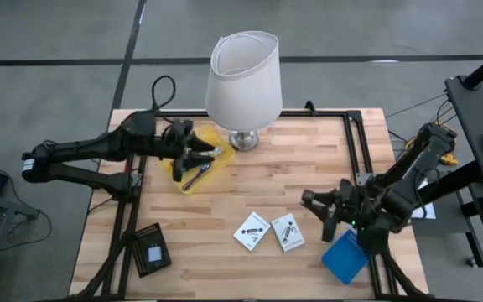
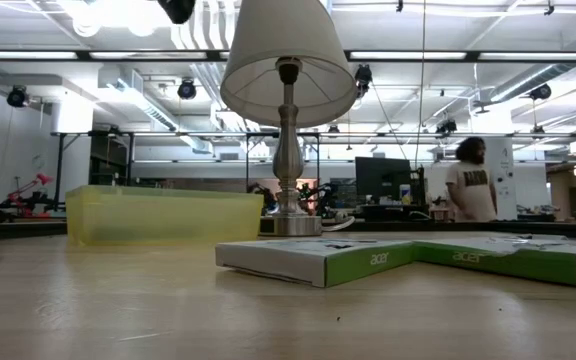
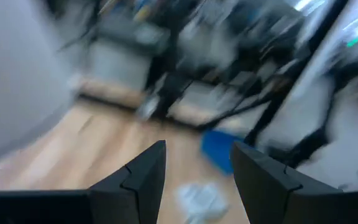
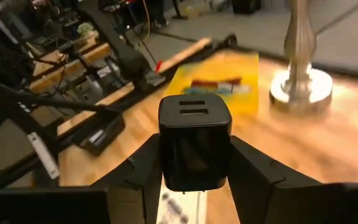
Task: Pick and place items into bin
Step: Put the black charger adapter into the black bin
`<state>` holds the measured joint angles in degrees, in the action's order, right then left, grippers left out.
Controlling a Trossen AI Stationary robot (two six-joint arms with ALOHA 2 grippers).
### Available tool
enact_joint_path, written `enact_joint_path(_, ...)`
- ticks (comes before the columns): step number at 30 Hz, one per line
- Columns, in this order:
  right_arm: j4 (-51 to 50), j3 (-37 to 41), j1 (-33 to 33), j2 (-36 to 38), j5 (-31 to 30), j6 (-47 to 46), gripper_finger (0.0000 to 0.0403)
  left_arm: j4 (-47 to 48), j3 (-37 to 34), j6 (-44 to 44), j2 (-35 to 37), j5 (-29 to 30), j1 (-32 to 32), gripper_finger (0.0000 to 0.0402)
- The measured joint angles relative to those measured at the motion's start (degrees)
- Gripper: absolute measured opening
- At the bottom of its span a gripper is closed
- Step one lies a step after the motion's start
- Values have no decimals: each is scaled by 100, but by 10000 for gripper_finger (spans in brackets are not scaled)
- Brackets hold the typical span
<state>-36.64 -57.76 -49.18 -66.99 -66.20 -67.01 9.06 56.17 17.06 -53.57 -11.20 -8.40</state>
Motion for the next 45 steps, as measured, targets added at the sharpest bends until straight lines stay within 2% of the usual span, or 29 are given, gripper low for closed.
enact_joint_path(5, 1351, 0, 385, 29, 116, 1953, 130, -2441, -601, 684, -302, -772, 2, 164)
enact_joint_path(8, 2204, 0, 576, 29, 488, 2887, 130, -3281, -860, 944, -559, -1065, 25, 164)
enact_joint_path(12, 3205, 0, 818, 29, 959, 3997, 130, -3847, -1035, 1074, -909, -1278, 105, 164)
enact_joint_path(16, 3825, 0, 1088, 24, 1326, 4801, 130, -4062, -1011, 1705, -1284, -1299, 181, 164)
enact_joint_path(20, 3902, 0, 1525, 22, 1971, 4667, 130, -4457, -956, 1821, -1717, -1295, 338, 164)
enact_joint_path(24, 3901, 0, 1987, 14, 2683, 4103, 130, -5460, -912, 1308, -2167, -1327, 563, 164)
enact_joint_path(27, 3908, 0, 2195, 14, 3032, 4011, 130, -6102, -871, 1154, -2491, -1236, 638, 164)
enact_joint_path(32, 3893, 0, 2355, 14, 3073, 3700, 130, -6263, -717, 999, -2858, -919, 652, 164)
enact_joint_path(38, 3870, 0, 2538, 14, 3008, 3149, 130, -6261, -302, 68, -3336, -853, 795, 164)
enact_joint_path(45, 3719, 0, 2553, 14, 3065, 3442, 130, -6249, 134, 234, -3677, -792, 803, 164)
